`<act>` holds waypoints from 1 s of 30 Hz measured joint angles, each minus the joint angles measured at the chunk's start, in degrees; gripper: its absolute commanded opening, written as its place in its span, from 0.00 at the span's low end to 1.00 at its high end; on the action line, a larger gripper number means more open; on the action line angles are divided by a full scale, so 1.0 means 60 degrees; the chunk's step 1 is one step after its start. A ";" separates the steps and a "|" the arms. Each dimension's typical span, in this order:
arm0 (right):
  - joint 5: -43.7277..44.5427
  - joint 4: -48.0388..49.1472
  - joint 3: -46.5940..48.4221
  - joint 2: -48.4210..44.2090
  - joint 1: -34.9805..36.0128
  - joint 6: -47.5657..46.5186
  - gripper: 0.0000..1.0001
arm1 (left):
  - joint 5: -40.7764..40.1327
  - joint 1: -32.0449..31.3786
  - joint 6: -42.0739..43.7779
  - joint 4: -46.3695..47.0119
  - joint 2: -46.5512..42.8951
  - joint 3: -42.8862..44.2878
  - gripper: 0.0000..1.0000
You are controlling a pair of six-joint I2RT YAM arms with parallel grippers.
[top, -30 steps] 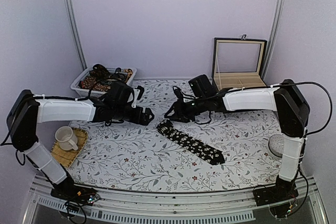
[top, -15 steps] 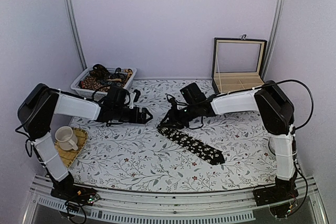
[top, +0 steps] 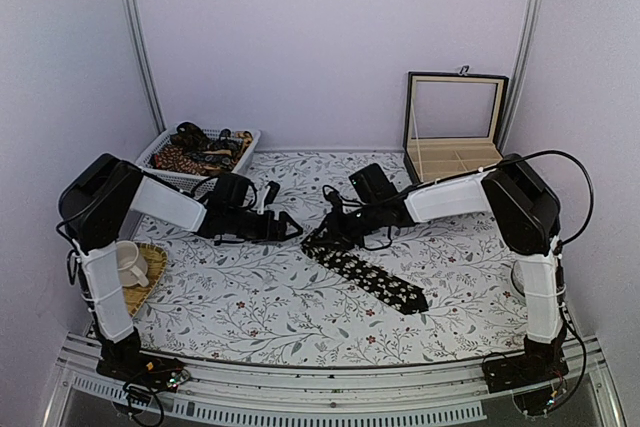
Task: Roll the ties
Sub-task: Roll the tie at the center of the board.
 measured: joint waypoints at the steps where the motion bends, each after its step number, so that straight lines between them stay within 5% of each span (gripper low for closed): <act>1: -0.0051 0.0095 -0.0066 0.0000 -0.0025 0.0000 0.28 | 0.0160 0.0007 -0.0106 0.0124 0.0047 0.0000 0.86; 21: -0.0583 0.1450 -0.0951 -0.0004 -0.0259 0.0022 0.28 | 0.2000 -0.0146 -0.2477 0.3351 0.1209 -0.0412 0.81; 30: -0.0710 0.1770 -0.1249 -0.0007 -0.0295 0.0036 0.27 | 0.2084 -0.0823 -0.3275 0.4113 0.1446 -0.0568 0.66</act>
